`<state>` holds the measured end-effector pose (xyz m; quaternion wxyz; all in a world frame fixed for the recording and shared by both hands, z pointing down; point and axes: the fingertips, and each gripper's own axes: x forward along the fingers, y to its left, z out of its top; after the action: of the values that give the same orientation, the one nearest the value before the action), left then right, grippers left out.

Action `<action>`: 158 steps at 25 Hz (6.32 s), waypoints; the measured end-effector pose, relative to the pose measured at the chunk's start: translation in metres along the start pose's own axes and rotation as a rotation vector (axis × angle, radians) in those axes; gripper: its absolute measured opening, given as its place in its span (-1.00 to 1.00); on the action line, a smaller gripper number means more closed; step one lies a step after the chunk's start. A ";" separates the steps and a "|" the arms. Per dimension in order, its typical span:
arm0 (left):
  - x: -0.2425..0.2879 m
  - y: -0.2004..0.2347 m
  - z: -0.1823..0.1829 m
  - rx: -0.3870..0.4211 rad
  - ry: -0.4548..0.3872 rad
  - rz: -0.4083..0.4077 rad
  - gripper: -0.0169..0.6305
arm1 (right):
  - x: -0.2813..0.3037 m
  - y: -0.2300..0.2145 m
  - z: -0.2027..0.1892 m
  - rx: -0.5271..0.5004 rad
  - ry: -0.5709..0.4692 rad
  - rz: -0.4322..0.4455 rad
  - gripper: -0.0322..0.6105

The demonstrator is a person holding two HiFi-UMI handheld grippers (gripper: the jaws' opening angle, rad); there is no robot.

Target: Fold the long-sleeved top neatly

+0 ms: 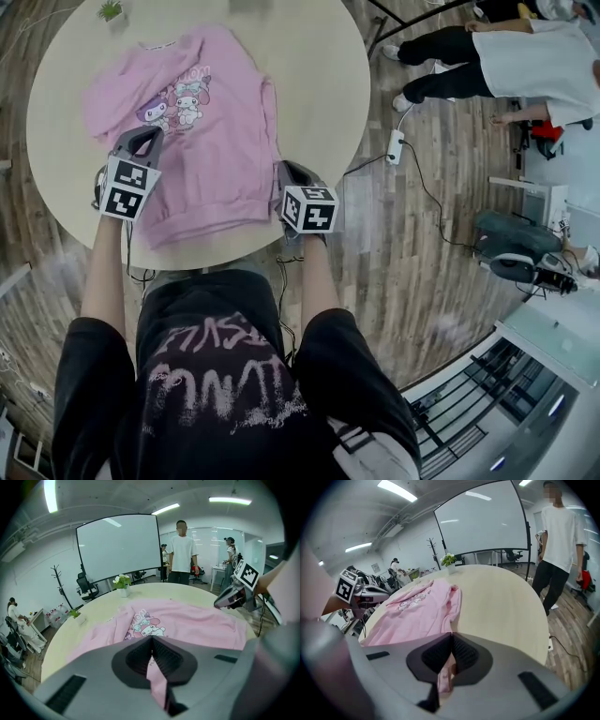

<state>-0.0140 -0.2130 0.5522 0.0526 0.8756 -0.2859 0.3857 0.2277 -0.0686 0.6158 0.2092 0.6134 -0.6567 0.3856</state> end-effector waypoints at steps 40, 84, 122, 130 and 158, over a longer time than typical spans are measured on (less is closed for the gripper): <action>0.056 -0.068 0.062 -0.080 0.035 0.048 -0.91 | -0.061 -0.151 0.275 -0.247 -0.492 -0.142 -0.87; 0.104 -0.087 0.068 -0.034 0.138 0.007 -0.91 | -0.003 -0.287 0.210 -0.119 -0.311 -0.282 -0.78; 0.000 -0.009 -0.014 -0.204 0.003 0.112 -0.91 | -0.020 -0.028 0.358 -0.238 -0.617 -0.101 -0.78; -0.053 0.057 -0.059 -0.268 -0.066 0.132 -0.91 | -0.010 0.119 0.383 -0.331 -0.656 -0.034 -0.78; -0.076 0.110 -0.137 -0.312 -0.063 0.051 -0.91 | 0.130 0.320 0.215 -0.497 -0.293 0.259 -0.29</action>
<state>-0.2028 -0.2264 0.5800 0.1689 0.8609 -0.3661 0.3104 -0.0599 -0.3325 0.5003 0.2050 0.5038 -0.8266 0.1443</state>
